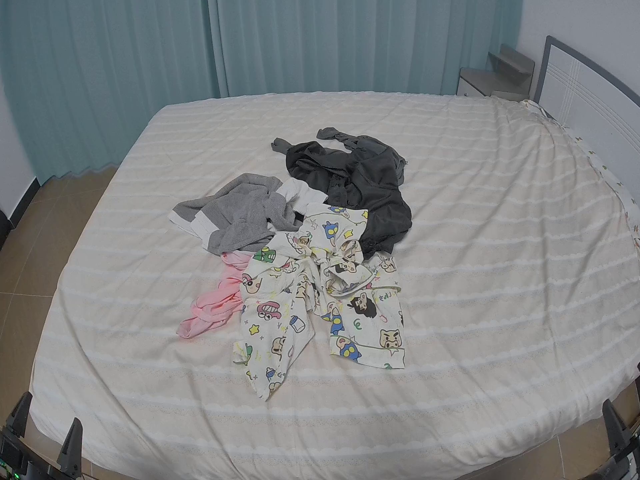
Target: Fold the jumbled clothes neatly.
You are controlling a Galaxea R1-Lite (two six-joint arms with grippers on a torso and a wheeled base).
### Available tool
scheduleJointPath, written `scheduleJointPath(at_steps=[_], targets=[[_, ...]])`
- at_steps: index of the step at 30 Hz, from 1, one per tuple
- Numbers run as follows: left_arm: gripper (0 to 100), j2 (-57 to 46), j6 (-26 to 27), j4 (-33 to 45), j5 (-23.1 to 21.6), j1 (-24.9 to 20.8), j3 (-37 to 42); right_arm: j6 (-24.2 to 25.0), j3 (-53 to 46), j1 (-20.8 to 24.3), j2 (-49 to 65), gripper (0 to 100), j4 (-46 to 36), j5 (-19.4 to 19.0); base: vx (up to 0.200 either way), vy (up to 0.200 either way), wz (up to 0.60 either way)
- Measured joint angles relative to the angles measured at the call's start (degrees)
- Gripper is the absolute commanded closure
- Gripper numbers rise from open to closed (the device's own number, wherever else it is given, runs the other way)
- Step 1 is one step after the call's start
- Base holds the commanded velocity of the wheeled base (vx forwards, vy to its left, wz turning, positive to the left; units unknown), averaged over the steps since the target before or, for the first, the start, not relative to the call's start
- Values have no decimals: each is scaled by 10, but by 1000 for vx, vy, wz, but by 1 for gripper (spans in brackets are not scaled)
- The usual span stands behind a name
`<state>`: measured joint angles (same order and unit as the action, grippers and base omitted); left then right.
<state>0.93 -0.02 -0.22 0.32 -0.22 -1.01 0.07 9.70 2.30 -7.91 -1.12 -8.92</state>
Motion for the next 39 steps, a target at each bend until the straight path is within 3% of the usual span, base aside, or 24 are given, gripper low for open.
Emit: scheduleJointPath(at_steps=[12,22,32,39], targets=[[0,0,0,0,0,0,0,81,62,65,-273,0,43,-66,0,0,0],[0,0,-1,0,0,0,0,196,101,127,-554,0,192,-87,0,0,0],[0,0,-1,0,0,0,0,317,178,168,-837,0,331,-70,0,0,0],[0,0,0,0,-1,0,0,391,281,199,-1031,0,393,-18,0,0,0]])
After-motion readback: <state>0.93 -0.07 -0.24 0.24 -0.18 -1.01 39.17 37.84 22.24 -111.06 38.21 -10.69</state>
